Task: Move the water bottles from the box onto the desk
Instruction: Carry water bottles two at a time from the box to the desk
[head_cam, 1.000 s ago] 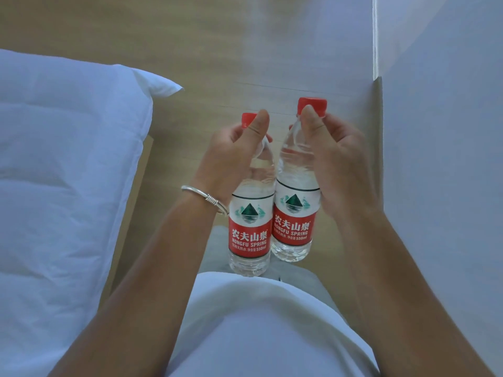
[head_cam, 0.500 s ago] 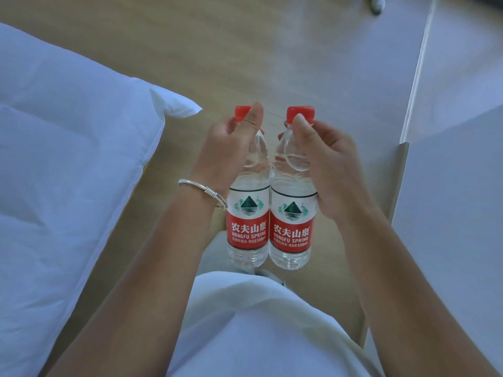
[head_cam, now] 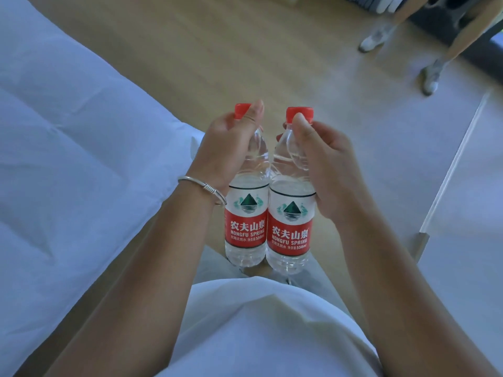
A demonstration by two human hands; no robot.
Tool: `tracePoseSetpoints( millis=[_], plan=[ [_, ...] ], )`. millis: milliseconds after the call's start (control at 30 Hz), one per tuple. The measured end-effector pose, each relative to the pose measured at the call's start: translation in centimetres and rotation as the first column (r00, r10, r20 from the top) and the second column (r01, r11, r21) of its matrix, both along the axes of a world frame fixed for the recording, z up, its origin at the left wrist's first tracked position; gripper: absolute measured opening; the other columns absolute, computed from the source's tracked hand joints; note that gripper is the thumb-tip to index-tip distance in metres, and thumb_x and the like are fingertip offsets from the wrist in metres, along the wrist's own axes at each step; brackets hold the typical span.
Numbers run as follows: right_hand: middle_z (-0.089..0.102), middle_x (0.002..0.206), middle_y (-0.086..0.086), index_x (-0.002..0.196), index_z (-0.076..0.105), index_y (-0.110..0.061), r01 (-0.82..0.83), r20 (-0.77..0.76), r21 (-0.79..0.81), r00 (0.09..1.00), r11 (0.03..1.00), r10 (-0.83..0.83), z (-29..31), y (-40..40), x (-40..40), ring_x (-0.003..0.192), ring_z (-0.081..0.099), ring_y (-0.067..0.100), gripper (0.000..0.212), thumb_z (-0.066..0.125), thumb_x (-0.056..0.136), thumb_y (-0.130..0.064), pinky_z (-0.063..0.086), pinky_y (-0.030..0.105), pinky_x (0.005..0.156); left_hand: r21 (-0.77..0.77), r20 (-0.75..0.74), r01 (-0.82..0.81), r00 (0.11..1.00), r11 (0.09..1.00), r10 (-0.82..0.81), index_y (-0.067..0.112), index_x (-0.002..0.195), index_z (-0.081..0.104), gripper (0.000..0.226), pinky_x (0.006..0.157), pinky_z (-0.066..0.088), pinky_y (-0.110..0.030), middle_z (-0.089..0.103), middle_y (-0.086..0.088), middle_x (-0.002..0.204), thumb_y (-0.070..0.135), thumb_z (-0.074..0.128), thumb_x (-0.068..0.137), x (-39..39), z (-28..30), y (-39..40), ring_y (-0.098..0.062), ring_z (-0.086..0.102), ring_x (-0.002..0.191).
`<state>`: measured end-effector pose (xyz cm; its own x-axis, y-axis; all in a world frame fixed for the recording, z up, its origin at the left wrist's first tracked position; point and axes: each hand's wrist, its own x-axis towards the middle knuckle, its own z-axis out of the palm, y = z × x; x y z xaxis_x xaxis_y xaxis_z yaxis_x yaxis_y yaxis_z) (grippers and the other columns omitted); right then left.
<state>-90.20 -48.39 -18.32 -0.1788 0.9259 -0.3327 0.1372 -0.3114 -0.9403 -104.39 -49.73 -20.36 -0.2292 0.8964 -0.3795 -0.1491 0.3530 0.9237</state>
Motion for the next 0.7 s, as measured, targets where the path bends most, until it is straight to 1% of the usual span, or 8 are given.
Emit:
tracePoseSetpoints(
  millis=[67, 200, 233, 333, 400, 500, 600, 700],
  plan=[
    [0.059, 0.080, 0.014, 0.091, 0.058, 0.009, -0.023, -0.019, -0.034, 1.000, 0.999, 0.022, -0.2, 2.7, -0.7, 0.073, 0.058, 0.027, 0.045, 0.054, 0.100, -0.035, 0.054, 0.053, 0.082, 0.005, -0.041, -0.035, 0.999, 0.999, 0.036, 0.025, 0.053, 0.045, 0.051, 0.069, 0.041, -0.036, 0.044, 0.008, 0.053, 0.053, 0.054, 0.095, -0.8, 0.0, 2.0, -0.017, 0.046, 0.058],
    [0.068, 0.076, 0.007, 0.076, 0.069, -0.011, -0.108, -0.036, -0.093, 0.994, 0.990, 0.105, -0.8, 8.8, -2.3, 0.076, 0.066, 0.030, 0.038, 0.057, 0.094, -0.042, 0.053, 0.063, 0.089, 0.021, -0.141, -0.082, 0.986, 0.996, 0.084, 0.023, 0.062, 0.045, 0.047, 0.072, 0.040, -0.033, 0.047, 0.002, 0.064, 0.056, 0.050, 0.095, -2.2, -0.2, 6.6, -0.014, 0.047, 0.064],
    [0.069, 0.075, 0.005, 0.076, 0.069, -0.014, -0.135, -0.048, -0.099, 0.990, 0.986, 0.131, -0.9, 10.7, -2.7, 0.075, 0.066, 0.028, 0.036, 0.058, 0.094, -0.043, 0.053, 0.063, 0.090, 0.018, -0.151, -0.114, 0.982, 0.993, 0.116, 0.023, 0.061, 0.045, 0.048, 0.073, 0.039, -0.034, 0.047, 0.001, 0.065, 0.056, 0.050, 0.095, -2.5, -0.3, 8.1, -0.014, 0.046, 0.064],
    [0.068, 0.069, 0.000, 0.079, 0.067, -0.013, -0.206, -0.070, -0.101, 0.977, 0.973, 0.199, -1.0, 16.2, -4.0, 0.069, 0.065, 0.022, 0.033, 0.056, 0.099, -0.037, 0.054, 0.056, 0.089, 0.013, -0.157, -0.204, 0.966, 0.979, 0.204, 0.027, 0.056, 0.047, 0.049, 0.072, 0.040, -0.035, 0.047, 0.006, 0.062, 0.059, 0.052, 0.093, -3.3, -0.3, 12.5, -0.012, 0.046, 0.062],
    [0.068, 0.067, -0.004, 0.079, 0.068, -0.016, -0.250, -0.065, -0.110, 0.968, 0.962, 0.244, -0.8, 20.5, -4.5, 0.068, 0.065, 0.019, 0.031, 0.055, 0.099, -0.037, 0.055, 0.053, 0.087, 0.006, -0.165, -0.241, 0.957, 0.971, 0.239, 0.026, 0.064, 0.052, 0.044, 0.075, 0.044, -0.039, 0.052, 0.000, 0.068, 0.062, 0.052, 0.089, -3.5, 0.1, 15.9, -0.015, 0.051, 0.067],
    [0.071, 0.072, -0.006, 0.086, 0.071, -0.021, -0.336, -0.032, -0.110, 0.942, 0.936, 0.334, -0.1, 26.6, -4.9, 0.070, 0.068, 0.014, 0.028, 0.057, 0.097, -0.042, 0.057, 0.047, 0.086, -0.004, -0.131, -0.294, 0.948, 0.956, 0.291, 0.017, 0.079, 0.058, 0.045, 0.080, 0.048, -0.042, 0.054, -0.006, 0.075, 0.060, 0.053, 0.089, -3.4, 1.0, 20.8, -0.019, 0.056, 0.071],
    [0.074, 0.077, -0.002, 0.088, 0.071, -0.019, -0.375, -0.057, -0.106, 0.927, 0.921, 0.371, 0.9, 32.4, -5.1, 0.074, 0.071, 0.017, 0.027, 0.058, 0.097, -0.042, 0.058, 0.043, 0.083, -0.014, -0.120, -0.347, 0.932, 0.938, 0.343, 0.019, 0.068, 0.056, 0.047, 0.080, 0.051, -0.042, 0.057, -0.005, 0.072, 0.061, 0.053, 0.088, -3.2, 1.8, 25.6, -0.020, 0.058, 0.070],
    [0.075, 0.083, 0.000, 0.090, 0.071, -0.021, -0.417, -0.027, -0.077, 0.909, 0.905, 0.417, 1.5, 36.8, -5.5, 0.079, 0.073, 0.019, 0.029, 0.059, 0.094, -0.047, 0.058, 0.047, 0.087, -0.001, -0.131, -0.394, 0.911, 0.919, 0.391, 0.024, 0.060, 0.051, 0.047, 0.070, 0.047, -0.034, 0.052, 0.006, 0.059, 0.058, 0.054, 0.092, -3.2, 2.3, 29.5, -0.014, 0.054, 0.062]
  ],
)
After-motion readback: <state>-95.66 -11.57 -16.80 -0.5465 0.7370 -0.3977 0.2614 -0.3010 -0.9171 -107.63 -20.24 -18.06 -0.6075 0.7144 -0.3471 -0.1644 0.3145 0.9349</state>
